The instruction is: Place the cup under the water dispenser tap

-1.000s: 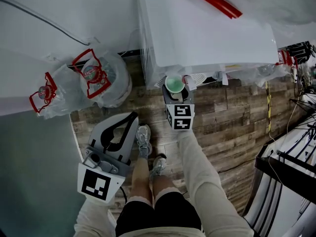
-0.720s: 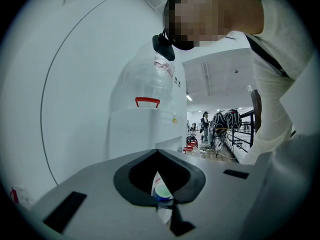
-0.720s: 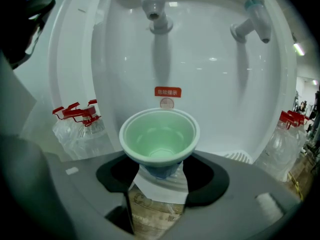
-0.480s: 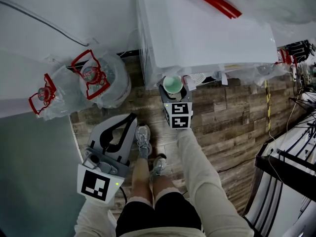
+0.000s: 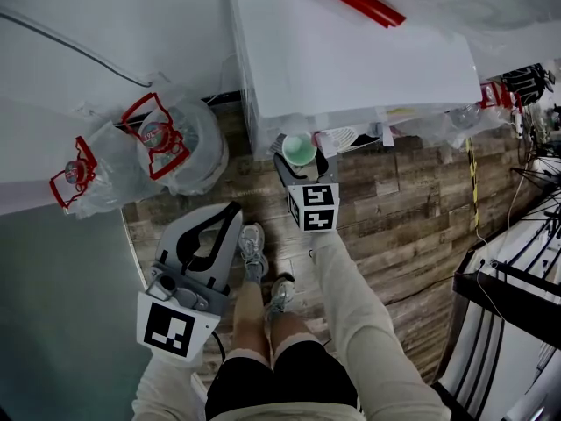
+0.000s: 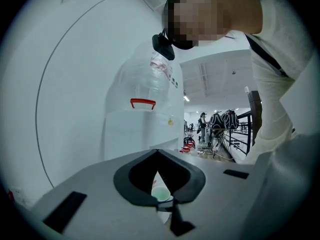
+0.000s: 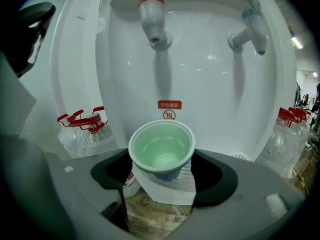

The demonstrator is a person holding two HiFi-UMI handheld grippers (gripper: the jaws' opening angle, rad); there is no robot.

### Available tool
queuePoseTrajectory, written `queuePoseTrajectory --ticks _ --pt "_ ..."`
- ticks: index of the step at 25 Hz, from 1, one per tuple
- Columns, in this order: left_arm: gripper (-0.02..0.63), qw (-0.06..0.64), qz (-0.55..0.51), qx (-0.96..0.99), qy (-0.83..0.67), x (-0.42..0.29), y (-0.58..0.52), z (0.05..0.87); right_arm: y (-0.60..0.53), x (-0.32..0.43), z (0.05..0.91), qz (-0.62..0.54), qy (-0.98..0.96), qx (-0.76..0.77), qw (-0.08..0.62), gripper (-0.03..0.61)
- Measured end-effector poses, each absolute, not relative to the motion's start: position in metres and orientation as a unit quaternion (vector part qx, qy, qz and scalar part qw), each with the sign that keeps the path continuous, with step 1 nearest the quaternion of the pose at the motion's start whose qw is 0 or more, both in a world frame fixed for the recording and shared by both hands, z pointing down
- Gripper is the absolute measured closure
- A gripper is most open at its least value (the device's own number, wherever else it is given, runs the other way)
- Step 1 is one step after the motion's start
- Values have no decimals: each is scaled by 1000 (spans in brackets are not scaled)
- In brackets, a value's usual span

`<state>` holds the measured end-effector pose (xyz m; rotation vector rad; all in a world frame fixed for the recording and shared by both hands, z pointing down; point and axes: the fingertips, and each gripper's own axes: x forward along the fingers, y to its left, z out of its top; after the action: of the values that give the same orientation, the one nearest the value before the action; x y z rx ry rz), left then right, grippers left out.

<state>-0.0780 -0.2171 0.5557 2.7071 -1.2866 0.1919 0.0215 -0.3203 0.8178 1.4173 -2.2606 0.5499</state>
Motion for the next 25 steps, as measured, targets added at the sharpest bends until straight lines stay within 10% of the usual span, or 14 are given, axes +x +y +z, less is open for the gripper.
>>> queuePoseTrajectory --ticks 19,25 --pt "609 56 47 909 -410 -53 -217 519 -289 22 724 154 -843 491 156 218" --pt "609 48 39 910 -411 -45 -221 495 -277 36 672 126 -836 517 138 524"
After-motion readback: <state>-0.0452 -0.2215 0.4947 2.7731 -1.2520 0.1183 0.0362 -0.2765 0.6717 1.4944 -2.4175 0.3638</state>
